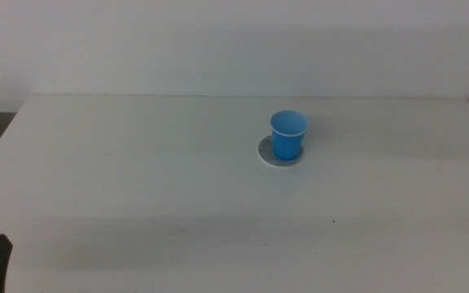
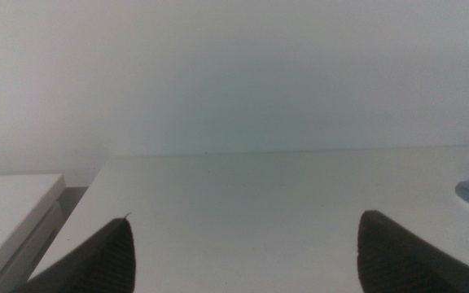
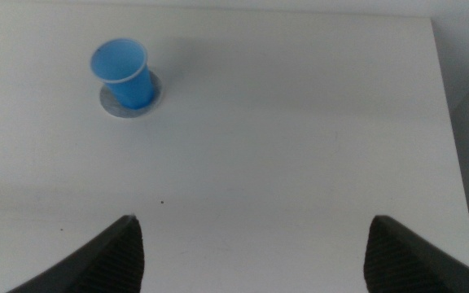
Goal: Place an empty cup on a cup mat.
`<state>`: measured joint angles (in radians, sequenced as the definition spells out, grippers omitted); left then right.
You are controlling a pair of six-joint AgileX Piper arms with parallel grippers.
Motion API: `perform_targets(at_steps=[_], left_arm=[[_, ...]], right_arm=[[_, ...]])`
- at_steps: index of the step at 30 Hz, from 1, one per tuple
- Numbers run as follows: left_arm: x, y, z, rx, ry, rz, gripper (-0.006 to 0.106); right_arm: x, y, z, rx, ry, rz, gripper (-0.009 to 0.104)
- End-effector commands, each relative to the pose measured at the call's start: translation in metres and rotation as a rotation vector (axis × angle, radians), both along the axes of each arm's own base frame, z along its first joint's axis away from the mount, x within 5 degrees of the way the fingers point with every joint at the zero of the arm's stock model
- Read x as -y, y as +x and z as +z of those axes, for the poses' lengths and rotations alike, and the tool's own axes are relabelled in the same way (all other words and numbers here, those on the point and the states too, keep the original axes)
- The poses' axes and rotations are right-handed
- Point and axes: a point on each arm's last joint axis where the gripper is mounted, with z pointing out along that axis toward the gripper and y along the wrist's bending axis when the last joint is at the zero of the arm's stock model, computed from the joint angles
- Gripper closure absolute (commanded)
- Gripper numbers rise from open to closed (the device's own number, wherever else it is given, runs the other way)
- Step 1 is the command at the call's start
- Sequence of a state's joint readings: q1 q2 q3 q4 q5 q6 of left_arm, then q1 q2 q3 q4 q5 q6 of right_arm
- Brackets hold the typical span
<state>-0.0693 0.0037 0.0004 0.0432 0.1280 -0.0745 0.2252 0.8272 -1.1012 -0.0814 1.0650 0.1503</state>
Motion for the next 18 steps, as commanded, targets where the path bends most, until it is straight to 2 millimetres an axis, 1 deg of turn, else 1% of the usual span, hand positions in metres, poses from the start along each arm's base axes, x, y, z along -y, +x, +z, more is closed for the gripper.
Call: perform_targets(at_steps=[1, 5, 8, 15, 16, 18], left_arm=[[0.000, 0.000, 0.001, 0.016, -0.002, -0.001, 0.007], [0.000, 0.000, 0.001, 0.016, -0.002, -0.001, 0.007], [0.000, 0.000, 0.001, 0.016, -0.002, -0.001, 0.007], [0.000, 0.000, 0.001, 0.016, -0.002, -0.001, 0.007], [0.000, 0.000, 0.001, 0.016, -0.002, -0.001, 0.007], [0.000, 0.000, 0.001, 0.016, -0.002, -0.001, 0.007]], right_arm=[[0.004, -0.009, -0.004, 0.067, -0.002, -0.013, 0.002], [0.009, -0.020, 0.000, 0.152, -0.023, -0.022, 0.002], [0.008, -0.021, 0.005, 0.217, 0.003, -0.012, 0.002], [0.007, -0.021, 0.007, 0.232, 0.027, -0.003, 0.002], [0.007, -0.025, 0.008, 0.243, 0.039, 0.000, 0.002], [0.011, -0.032, 0.007, 0.292, 0.011, -0.009, 0.002]])
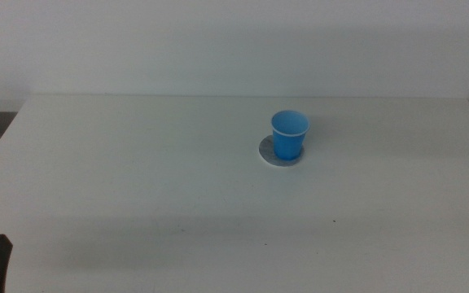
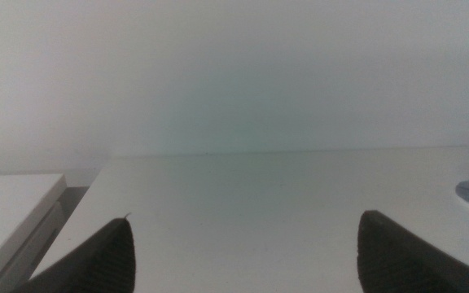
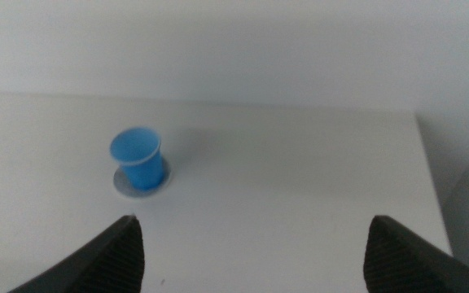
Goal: Place an empty cup on a cup mat.
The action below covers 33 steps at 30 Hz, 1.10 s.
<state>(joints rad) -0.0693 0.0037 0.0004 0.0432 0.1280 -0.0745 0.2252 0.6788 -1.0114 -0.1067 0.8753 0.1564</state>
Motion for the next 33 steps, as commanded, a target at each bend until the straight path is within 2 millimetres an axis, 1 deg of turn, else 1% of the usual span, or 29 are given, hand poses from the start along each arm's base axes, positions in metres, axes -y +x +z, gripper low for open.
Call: perform_targets(at_steps=[1, 3, 4, 8, 13, 17, 24, 29, 31, 33], left_arm=[[0.000, 0.000, 0.001, 0.016, -0.002, -0.001, 0.007], [0.000, 0.000, 0.001, 0.016, -0.002, -0.001, 0.007], [0.000, 0.000, 0.001, 0.016, -0.002, -0.001, 0.007], [0.000, 0.000, 0.001, 0.016, -0.002, -0.001, 0.007], [0.000, 0.000, 0.001, 0.016, -0.002, -0.001, 0.007], [0.000, 0.000, 0.001, 0.016, -0.002, -0.001, 0.007], [0.000, 0.000, 0.001, 0.016, -0.002, -0.001, 0.007], [0.000, 0.000, 0.001, 0.016, -0.002, -0.001, 0.007], [0.000, 0.000, 0.001, 0.016, -0.002, -0.001, 0.007], [0.000, 0.000, 0.001, 0.016, -0.002, -0.001, 0.007]], right_arm=[[0.006, -0.009, 0.001, 0.088, -0.028, -0.019, 0.002], [0.009, -0.020, -0.004, 0.184, -0.049, -0.023, 0.002], [0.012, -0.025, -0.011, 0.211, -0.056, -0.034, 0.002], [0.019, -0.040, -0.048, 0.226, -0.062, -0.091, 0.002], [0.018, -0.051, -0.082, 0.304, -0.093, -0.096, 0.002], [0.018, -0.049, -0.114, 0.330, -0.080, -0.137, 0.002], [0.019, -0.045, -0.155, 0.459, -0.081, -0.144, 0.002], [0.013, -0.043, -0.177, 0.478, -0.058, -0.058, 0.002], [0.011, -0.042, -0.183, 0.471, -0.084, -0.012, 0.002], [0.009, -0.041, -0.194, 0.443, -0.115, 0.021, 0.002]])
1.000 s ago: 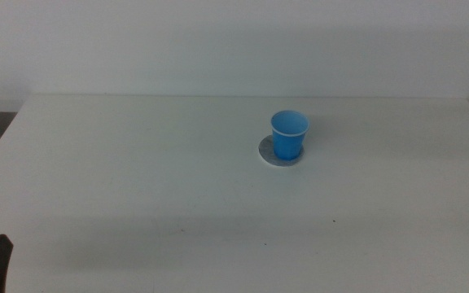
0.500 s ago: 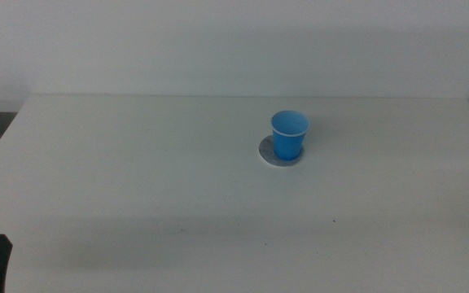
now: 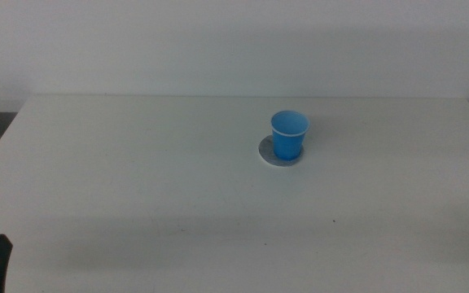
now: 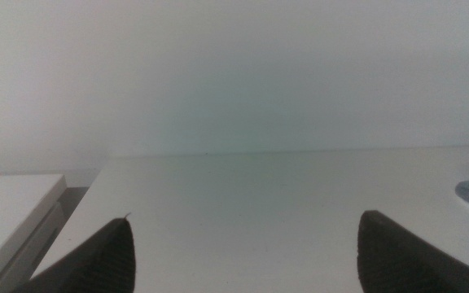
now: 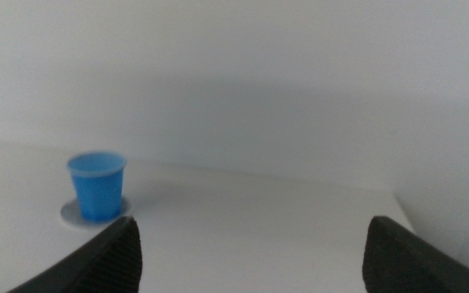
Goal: Place an empty cup on a cup mat.
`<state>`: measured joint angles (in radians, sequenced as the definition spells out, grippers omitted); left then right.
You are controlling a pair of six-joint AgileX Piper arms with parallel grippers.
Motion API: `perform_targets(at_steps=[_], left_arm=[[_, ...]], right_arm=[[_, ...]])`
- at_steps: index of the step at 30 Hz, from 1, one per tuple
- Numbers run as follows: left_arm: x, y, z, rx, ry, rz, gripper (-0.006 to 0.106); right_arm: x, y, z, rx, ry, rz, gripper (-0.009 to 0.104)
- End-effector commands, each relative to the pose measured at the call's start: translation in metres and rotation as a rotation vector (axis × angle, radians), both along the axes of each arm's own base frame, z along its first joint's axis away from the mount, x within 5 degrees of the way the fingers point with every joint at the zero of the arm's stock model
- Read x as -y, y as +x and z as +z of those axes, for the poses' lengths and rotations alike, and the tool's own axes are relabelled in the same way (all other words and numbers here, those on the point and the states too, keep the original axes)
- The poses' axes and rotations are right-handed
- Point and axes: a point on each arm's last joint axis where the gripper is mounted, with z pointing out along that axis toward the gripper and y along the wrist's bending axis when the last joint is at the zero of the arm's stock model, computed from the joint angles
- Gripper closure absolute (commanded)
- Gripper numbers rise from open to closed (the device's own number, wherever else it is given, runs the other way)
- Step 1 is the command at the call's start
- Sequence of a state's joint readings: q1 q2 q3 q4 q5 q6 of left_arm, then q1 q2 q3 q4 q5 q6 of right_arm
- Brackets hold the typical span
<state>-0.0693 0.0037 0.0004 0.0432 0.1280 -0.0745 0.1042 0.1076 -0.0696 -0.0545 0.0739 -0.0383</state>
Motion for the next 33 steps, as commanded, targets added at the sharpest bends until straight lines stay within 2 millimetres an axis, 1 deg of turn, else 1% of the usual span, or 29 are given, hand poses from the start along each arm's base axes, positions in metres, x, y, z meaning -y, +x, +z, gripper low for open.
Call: perform_targets(at_steps=[1, 4, 6, 7, 12, 18, 26, 33], left_arm=[[0.000, 0.000, 0.001, 0.016, -0.002, -0.001, 0.007], [0.000, 0.000, 0.001, 0.016, -0.002, -0.001, 0.007], [0.000, 0.000, 0.001, 0.016, -0.002, -0.001, 0.007], [0.000, 0.000, 0.001, 0.016, -0.002, -0.001, 0.007], [0.000, 0.000, 0.001, 0.016, -0.002, -0.001, 0.007], [0.000, 0.000, 0.001, 0.016, -0.002, -0.001, 0.007], [0.000, 0.000, 0.001, 0.016, -0.002, -0.001, 0.007], [0.000, 0.000, 0.001, 0.016, -0.002, -0.001, 0.007]], right_arm=[[-0.001, 0.000, -0.009, -0.010, -0.033, 0.015, 0.002], [-0.001, 0.001, -0.022, -0.050, -0.018, 0.016, 0.002], [-0.001, 0.001, -0.023, -0.060, -0.012, 0.015, 0.002], [-0.001, 0.001, -0.027, -0.107, -0.017, 0.013, 0.002], [-0.001, 0.000, -0.026, -0.086, -0.009, 0.013, 0.002], [0.000, -0.007, -0.021, -0.003, 0.002, 0.013, 0.002], [0.000, -0.007, -0.025, -0.048, -0.003, 0.011, 0.002], [0.000, -0.007, -0.025, -0.050, -0.003, 0.011, 0.002]])
